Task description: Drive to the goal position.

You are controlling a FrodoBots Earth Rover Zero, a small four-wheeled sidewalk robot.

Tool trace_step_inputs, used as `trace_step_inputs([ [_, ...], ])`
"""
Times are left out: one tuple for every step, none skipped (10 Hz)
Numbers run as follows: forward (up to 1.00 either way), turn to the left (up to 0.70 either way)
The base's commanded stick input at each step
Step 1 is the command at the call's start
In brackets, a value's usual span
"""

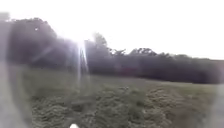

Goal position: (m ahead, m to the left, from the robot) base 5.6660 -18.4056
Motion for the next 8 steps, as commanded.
trace_step_inputs([
  [0.85, 0.00],
  [0.85, 0.00],
  [0.85, 0.00],
  [0.85, 0.00],
  [0.85, -0.30],
  [0.85, -0.33],
  [0.85, -0.34],
  [0.85, -0.34],
])
